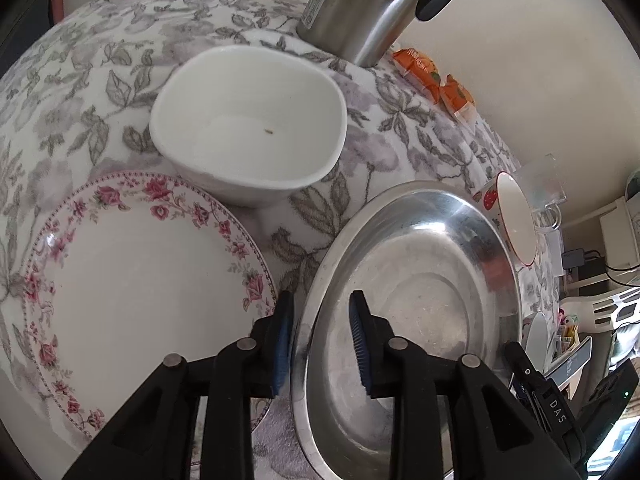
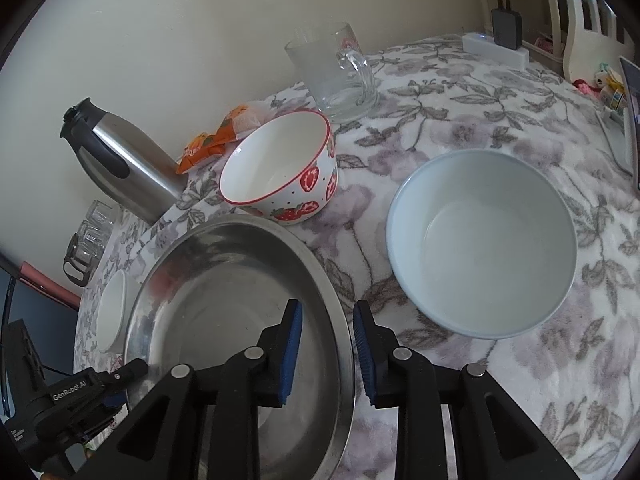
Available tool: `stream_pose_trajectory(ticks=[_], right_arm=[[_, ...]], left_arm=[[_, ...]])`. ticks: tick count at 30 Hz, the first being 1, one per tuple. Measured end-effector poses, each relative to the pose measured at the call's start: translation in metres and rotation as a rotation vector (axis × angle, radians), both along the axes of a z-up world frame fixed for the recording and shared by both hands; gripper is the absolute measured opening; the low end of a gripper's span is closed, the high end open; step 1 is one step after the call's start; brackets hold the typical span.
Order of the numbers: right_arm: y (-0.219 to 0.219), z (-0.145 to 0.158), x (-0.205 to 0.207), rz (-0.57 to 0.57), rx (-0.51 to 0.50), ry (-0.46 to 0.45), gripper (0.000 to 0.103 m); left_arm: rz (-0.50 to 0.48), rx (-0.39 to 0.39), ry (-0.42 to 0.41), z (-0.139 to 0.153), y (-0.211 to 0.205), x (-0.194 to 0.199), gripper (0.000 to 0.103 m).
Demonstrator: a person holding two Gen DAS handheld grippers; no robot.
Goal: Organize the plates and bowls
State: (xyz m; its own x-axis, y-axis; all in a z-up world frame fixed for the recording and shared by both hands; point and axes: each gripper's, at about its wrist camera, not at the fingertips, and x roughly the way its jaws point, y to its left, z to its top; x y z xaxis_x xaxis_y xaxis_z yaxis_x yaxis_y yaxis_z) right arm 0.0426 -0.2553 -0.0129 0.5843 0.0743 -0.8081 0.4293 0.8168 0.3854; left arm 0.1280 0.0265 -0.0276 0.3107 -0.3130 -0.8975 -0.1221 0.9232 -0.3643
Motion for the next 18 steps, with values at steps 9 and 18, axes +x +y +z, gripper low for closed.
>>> stream_pose_trajectory(ticks=[9,18], right_arm=[[-0.004,0.024,-0.008,-0.007,-0.069,-0.03,0.028],[0.013,0.043,-0.009,0.026,-0.179,-0.034,0.065]], left_arm=[[0.003,0.059,-0.09,0.028,0.004,-0.004,0.037],[0.021,0.13,-0.089,0.033,0.004,-0.008,0.057]])
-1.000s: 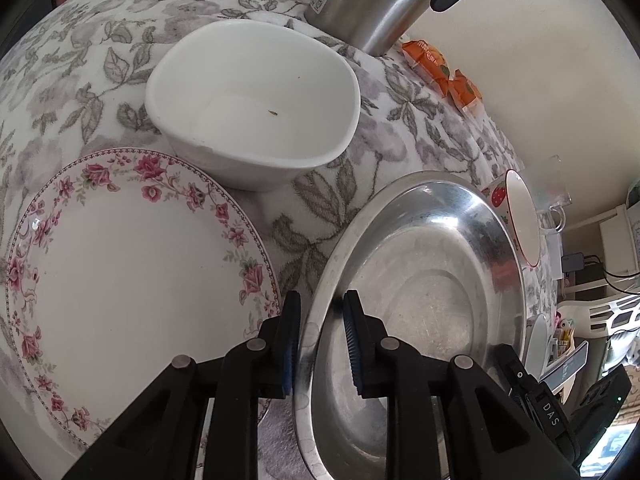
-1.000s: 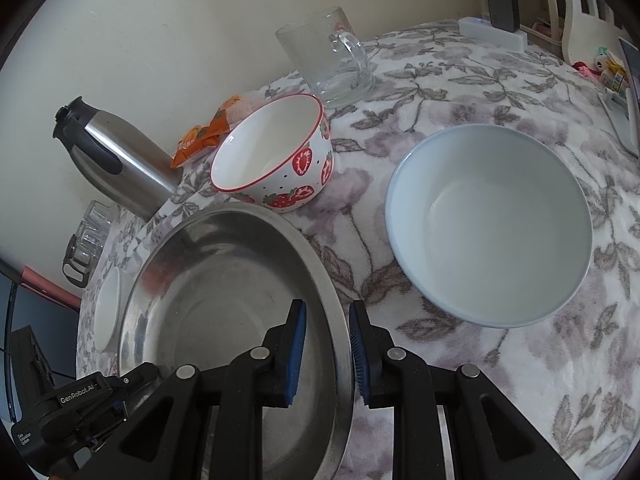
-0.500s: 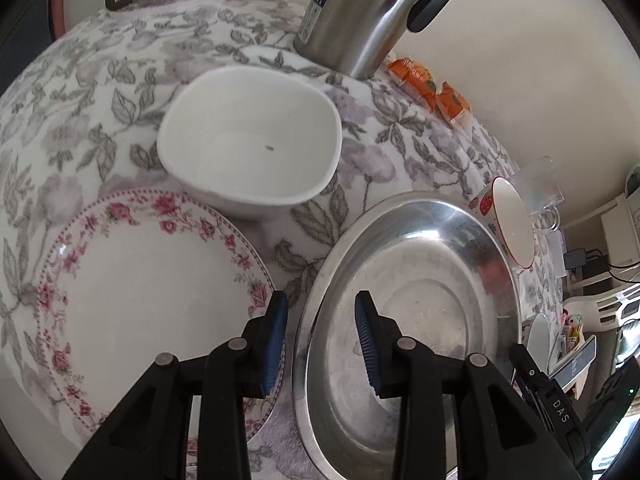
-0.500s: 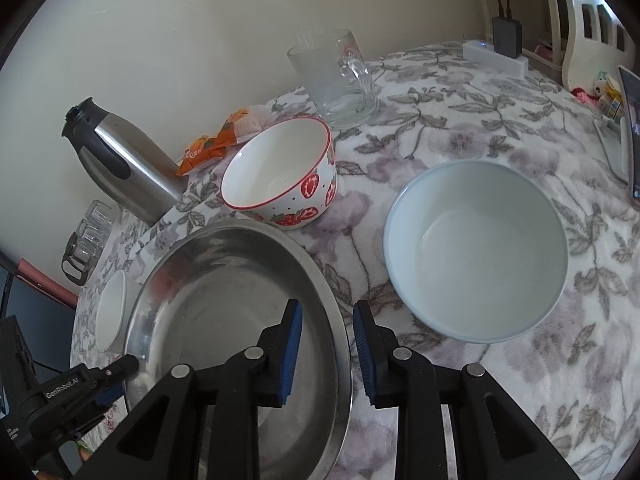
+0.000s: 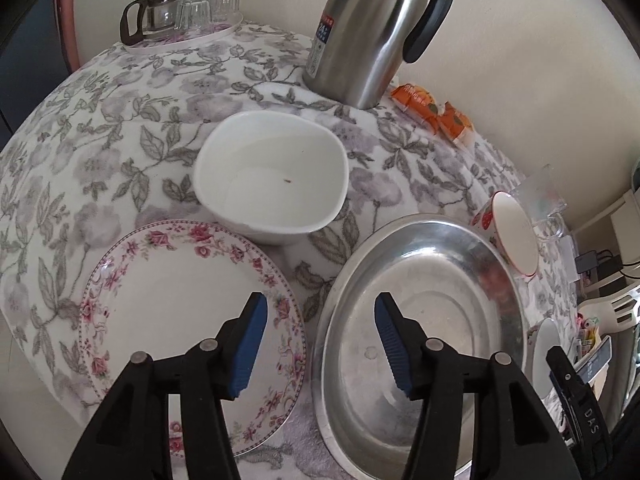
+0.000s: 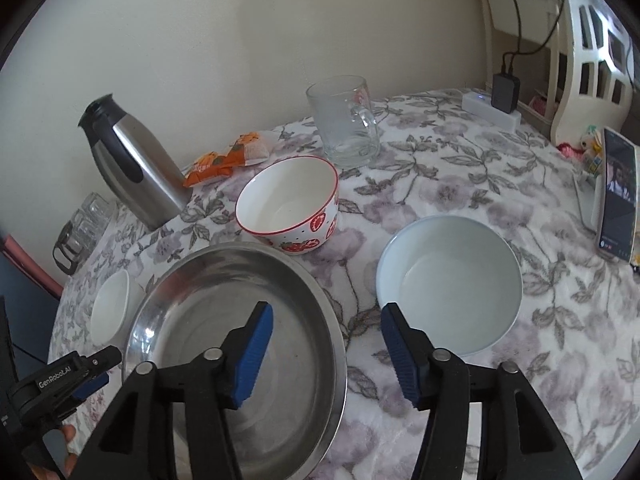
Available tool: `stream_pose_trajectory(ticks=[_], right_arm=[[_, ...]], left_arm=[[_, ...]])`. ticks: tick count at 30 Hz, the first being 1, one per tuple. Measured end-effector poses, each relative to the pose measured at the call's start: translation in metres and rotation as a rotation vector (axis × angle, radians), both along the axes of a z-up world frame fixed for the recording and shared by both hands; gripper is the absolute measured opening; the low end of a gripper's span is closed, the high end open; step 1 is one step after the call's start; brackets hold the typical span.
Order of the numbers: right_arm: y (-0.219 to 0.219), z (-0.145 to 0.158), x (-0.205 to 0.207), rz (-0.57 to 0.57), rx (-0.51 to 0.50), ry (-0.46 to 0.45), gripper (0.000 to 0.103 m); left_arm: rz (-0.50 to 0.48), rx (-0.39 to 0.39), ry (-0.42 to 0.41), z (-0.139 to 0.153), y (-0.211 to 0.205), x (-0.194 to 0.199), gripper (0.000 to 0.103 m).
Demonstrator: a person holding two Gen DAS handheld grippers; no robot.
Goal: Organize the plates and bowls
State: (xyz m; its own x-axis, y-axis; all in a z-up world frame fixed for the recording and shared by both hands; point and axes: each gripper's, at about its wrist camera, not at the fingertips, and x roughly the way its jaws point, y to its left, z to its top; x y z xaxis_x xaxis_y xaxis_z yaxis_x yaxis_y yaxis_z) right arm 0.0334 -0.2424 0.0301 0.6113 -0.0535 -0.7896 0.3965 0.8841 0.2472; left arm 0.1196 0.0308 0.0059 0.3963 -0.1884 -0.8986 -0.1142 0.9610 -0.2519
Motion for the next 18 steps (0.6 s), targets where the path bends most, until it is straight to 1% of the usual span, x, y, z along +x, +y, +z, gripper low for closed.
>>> stream_pose_trajectory(ticks=[2,4,6,7,9,14,15,16,17,18], right_arm=[[0.005,-0.001,0.001,0.013,-0.018,0.014,0.069],[0.01,-0.005,0.003,0.023,-0.027,0.032,0.075],[0.016,-0.009,0.006,0.035,-0.035,0.053,0.078],[0.019,-0.011,0.007,0.046,-0.043,0.062,0.078],[0.027,-0.014,0.009,0.07,-0.054,0.074,0.081],[0.04,-0.018,0.013,0.104,-0.077,0.089,0.092],[0.042,-0.018,0.014,0.108,-0.084,0.093,0.098],[0.044,-0.019,0.014,0.109,-0.091,0.097,0.103],[0.045,-0.019,0.014,0.11,-0.097,0.098,0.103],[0.045,-0.019,0.014,0.11,-0.1,0.099,0.103]], left_arm=[[0.008,0.025,0.025,-0.005,0.001,0.001,0.058],[0.016,0.048,0.047,-0.01,0.002,0.001,0.059],[0.031,0.069,0.064,-0.013,0.005,0.002,0.07],[0.035,0.077,0.065,-0.014,0.006,0.002,0.08],[0.041,0.095,0.055,-0.012,0.007,0.001,0.081],[0.036,0.144,0.047,-0.012,0.006,0.002,0.085],[0.033,0.157,0.043,-0.012,0.006,0.002,0.085],[0.031,0.167,0.039,-0.012,0.005,0.001,0.091],[0.029,0.177,0.033,-0.012,0.005,0.001,0.096],[0.029,0.187,0.025,-0.011,0.005,0.001,0.097]])
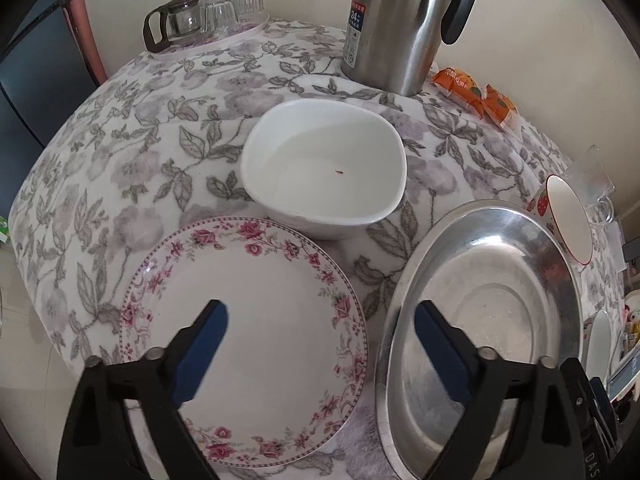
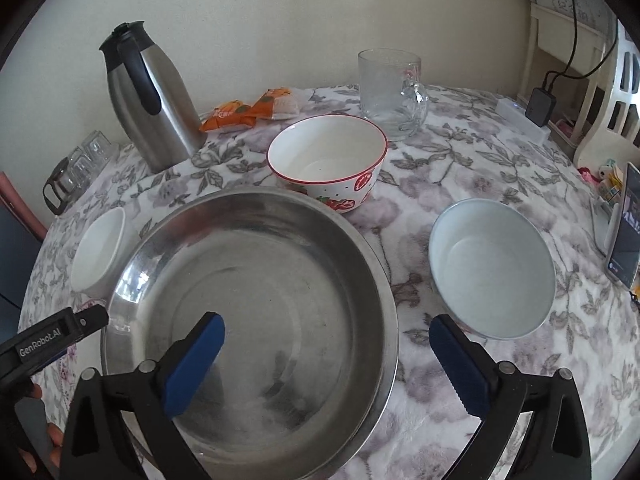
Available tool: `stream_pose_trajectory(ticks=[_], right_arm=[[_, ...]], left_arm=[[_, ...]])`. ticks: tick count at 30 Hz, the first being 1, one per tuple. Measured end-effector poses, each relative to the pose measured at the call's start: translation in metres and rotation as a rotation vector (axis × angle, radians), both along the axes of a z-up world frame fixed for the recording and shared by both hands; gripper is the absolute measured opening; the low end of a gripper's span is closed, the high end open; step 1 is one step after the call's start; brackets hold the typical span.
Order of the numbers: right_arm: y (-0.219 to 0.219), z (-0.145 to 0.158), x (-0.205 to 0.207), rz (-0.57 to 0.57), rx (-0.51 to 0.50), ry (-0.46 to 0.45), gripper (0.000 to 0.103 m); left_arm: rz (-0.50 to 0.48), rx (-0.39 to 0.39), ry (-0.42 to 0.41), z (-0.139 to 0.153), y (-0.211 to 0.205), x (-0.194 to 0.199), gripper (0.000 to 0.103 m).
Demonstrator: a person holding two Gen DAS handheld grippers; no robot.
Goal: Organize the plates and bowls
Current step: 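Move both tools toward the pink floral plate rim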
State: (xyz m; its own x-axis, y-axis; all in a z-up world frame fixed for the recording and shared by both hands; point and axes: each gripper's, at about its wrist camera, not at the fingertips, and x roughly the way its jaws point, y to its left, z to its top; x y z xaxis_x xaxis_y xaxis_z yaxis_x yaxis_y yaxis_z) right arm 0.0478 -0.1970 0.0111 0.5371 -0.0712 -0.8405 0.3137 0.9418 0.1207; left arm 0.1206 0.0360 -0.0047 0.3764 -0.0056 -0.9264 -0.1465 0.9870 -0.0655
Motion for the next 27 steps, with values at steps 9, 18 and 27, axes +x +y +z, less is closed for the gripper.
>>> stream_pose_trajectory(ticks=[9,18,27], right_arm=[[-0.002,0.0,-0.003,-0.026,-0.001,0.011,0.103],[0.02,0.011,-0.004,0.009,0.069,-0.059,0.103],[0.076,0.018,0.006,0.127,0.092,-0.087,0.103]], left_arm=[[0.055,0.012,-0.03,0.009,0.026,0.0,0.097],[0.223,0.055,-0.067,0.022,0.096,-0.001,0.097],[0.328,0.045,-0.123,0.033,0.146,-0.011,0.098]])
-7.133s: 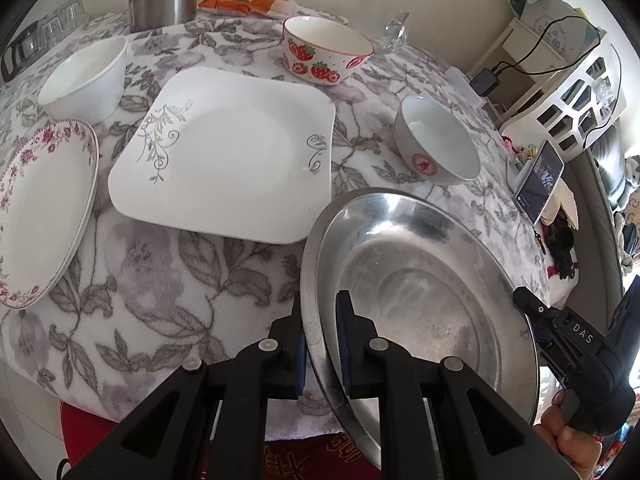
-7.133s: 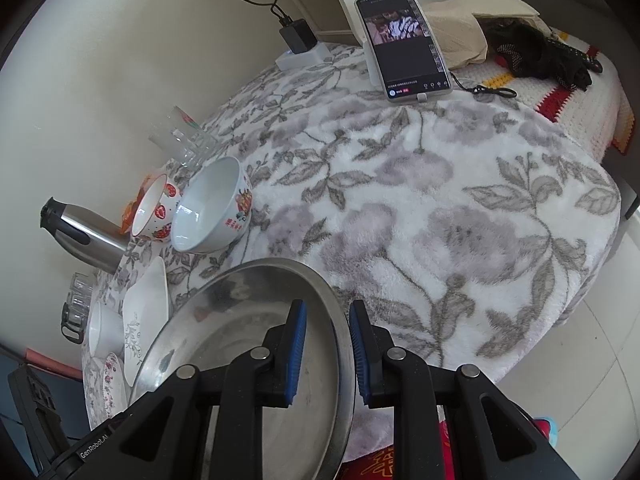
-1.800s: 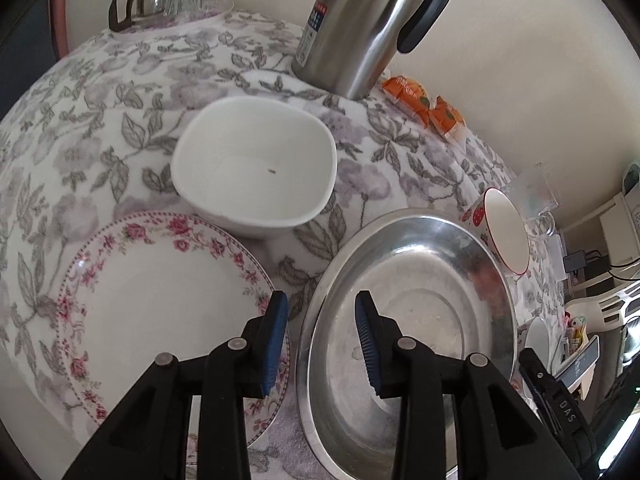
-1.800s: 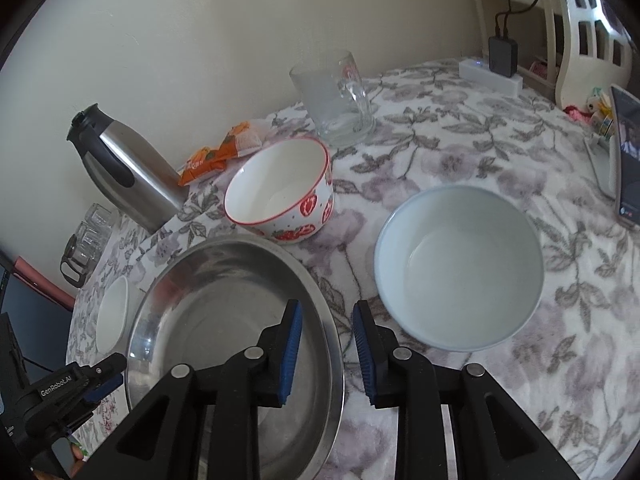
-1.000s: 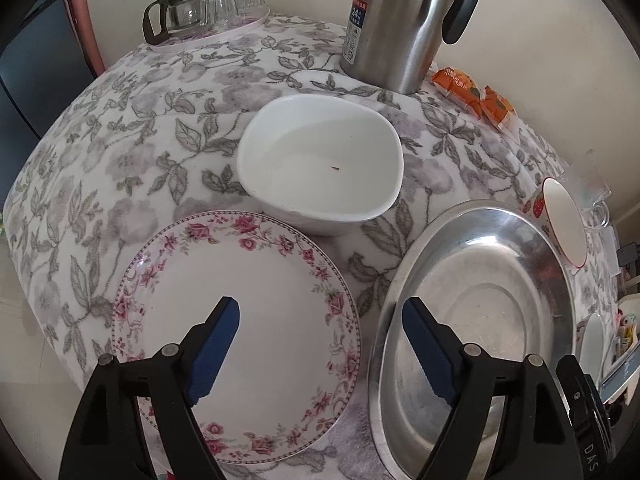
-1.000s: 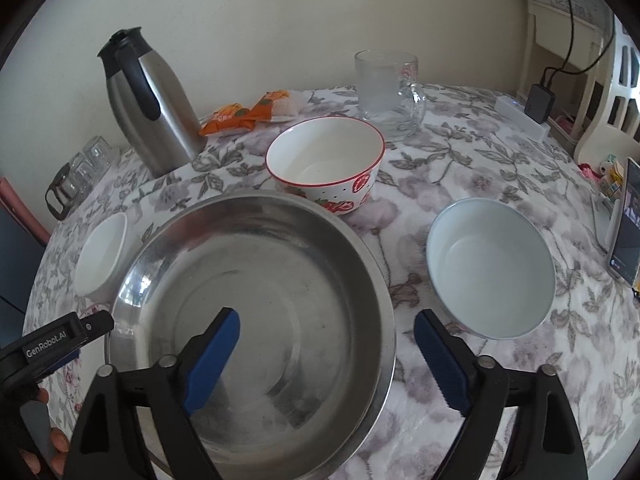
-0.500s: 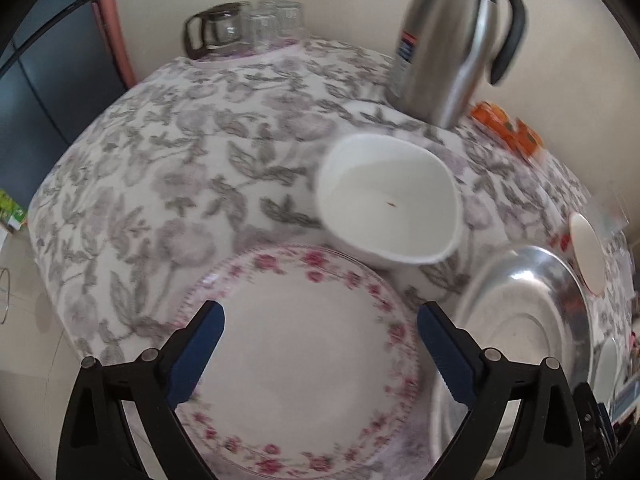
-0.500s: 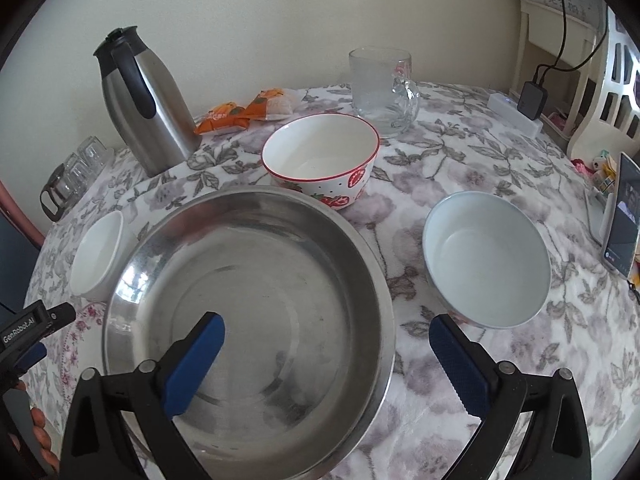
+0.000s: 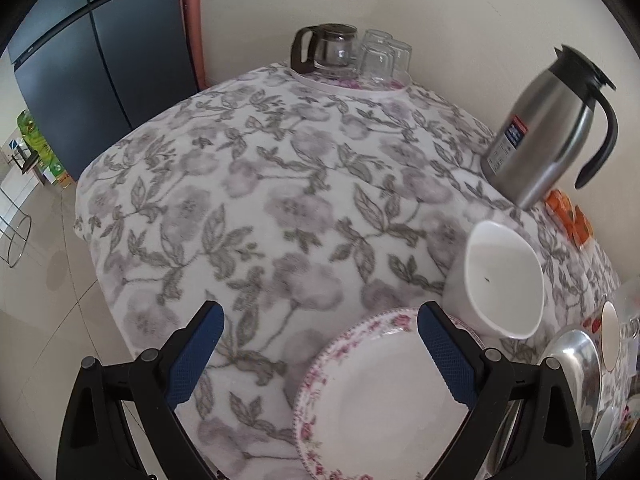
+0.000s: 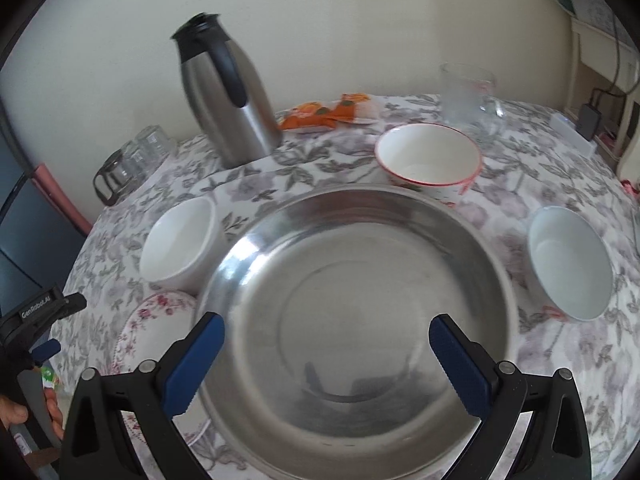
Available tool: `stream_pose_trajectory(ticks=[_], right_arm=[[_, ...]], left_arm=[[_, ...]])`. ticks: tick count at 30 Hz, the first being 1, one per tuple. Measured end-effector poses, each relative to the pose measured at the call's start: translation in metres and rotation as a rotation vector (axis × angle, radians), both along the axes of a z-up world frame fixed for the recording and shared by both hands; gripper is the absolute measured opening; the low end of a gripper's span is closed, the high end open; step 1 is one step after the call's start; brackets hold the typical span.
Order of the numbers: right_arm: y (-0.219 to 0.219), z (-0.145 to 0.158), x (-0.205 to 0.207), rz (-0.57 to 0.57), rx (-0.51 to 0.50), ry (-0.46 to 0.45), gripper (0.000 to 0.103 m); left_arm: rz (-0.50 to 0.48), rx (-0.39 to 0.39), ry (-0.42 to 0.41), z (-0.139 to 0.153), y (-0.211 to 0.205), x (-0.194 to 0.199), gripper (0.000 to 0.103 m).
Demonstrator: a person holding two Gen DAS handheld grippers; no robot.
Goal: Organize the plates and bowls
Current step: 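Move both tools toward the pink floral plate rim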
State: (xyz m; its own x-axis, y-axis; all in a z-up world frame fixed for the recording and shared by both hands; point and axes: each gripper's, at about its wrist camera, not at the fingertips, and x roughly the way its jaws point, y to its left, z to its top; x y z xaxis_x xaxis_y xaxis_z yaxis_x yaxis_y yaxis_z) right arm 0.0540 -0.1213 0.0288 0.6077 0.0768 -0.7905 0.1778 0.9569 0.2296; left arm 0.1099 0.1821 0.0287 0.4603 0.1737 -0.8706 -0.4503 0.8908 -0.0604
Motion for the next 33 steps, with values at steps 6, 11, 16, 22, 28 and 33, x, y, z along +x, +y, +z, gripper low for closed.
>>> stream_pose_trajectory(ticks=[6,11,16,22,28,33], right_arm=[[0.041,0.004,0.003,0.093,0.019,-0.029,0.103],[0.072,0.001,0.008,0.164,0.022,-0.02,0.103],[0.089,-0.006,0.012,0.207,0.079,-0.011,0.103],[0.098,-0.013,0.013,0.239,0.146,0.001,0.103],[0.106,-0.009,0.009,0.265,0.117,-0.008,0.103],[0.11,-0.013,0.004,0.266,0.114,0.014,0.103]], left_arm=[[0.029,0.005,-0.038,0.006,0.022,-0.006,0.098],[0.054,0.014,-0.037,0.003,0.04,-0.011,0.098],[0.083,-0.024,-0.028,-0.005,0.056,-0.016,0.098],[0.075,-0.125,0.0,-0.019,0.063,-0.016,0.098],[0.052,-0.196,0.028,-0.026,0.064,-0.013,0.098],[0.056,-0.277,0.094,-0.038,0.065,-0.012,0.098]])
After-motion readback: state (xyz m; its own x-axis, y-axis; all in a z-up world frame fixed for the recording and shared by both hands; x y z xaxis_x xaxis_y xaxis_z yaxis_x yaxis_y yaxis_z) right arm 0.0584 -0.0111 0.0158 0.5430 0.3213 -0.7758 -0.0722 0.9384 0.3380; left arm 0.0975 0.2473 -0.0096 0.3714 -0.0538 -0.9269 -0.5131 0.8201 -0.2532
